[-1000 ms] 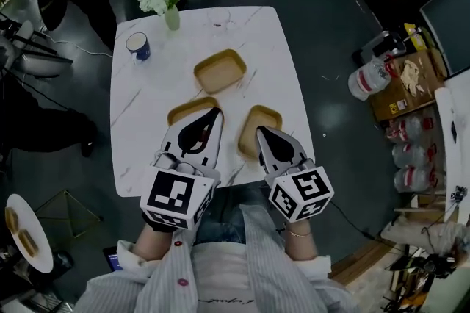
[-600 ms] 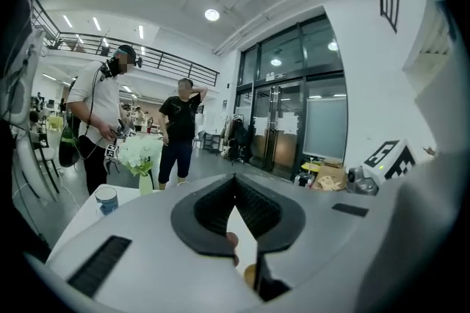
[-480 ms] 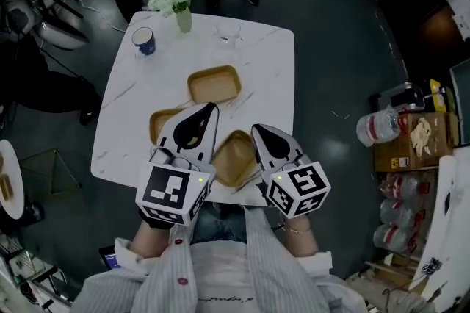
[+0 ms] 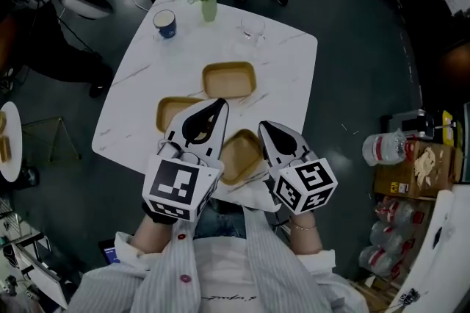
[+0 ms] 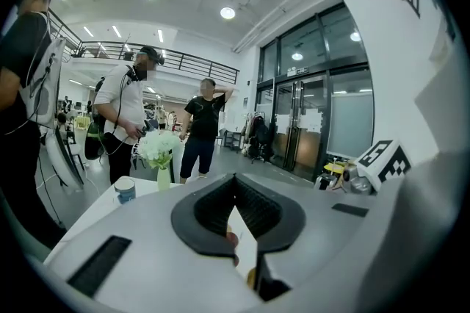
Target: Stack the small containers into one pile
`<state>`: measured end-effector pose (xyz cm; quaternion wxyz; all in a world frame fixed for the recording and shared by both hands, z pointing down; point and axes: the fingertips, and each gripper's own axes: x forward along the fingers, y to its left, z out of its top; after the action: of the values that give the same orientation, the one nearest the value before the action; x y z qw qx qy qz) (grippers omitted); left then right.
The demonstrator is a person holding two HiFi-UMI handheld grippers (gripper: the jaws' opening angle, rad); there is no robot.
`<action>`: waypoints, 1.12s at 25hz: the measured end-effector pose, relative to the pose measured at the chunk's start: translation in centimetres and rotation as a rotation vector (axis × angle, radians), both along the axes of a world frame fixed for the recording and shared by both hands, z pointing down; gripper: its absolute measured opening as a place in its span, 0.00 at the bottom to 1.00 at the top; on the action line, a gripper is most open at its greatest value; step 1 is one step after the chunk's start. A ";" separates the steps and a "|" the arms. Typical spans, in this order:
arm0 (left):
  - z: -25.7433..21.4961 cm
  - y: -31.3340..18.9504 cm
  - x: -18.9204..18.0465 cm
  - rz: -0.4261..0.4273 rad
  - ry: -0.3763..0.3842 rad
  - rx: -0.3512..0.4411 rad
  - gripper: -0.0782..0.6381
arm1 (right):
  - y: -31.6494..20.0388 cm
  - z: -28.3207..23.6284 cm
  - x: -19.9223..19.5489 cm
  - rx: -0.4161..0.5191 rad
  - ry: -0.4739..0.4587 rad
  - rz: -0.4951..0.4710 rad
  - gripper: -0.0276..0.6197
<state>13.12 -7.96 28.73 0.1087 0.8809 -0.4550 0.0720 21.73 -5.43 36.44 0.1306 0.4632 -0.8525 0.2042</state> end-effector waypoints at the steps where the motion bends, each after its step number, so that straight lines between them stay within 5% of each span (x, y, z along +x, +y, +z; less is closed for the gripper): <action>1: 0.0 0.0 -0.1 -0.001 -0.001 0.000 0.13 | 0.0 0.1 -0.1 -0.004 0.001 -0.006 0.06; 14: 2.3 0.6 -1.9 -0.030 -0.019 -0.051 0.13 | -0.2 4.7 -0.1 -0.126 0.065 -0.095 0.06; 28: 8.6 1.7 -2.9 -0.104 -0.029 -0.192 0.13 | 0.6 13.9 0.3 -0.342 0.242 -0.270 0.16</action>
<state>10.23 -6.26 37.36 0.1895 0.8405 -0.4927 0.1221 22.04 -4.87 50.33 0.3343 0.3374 -0.8378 0.2691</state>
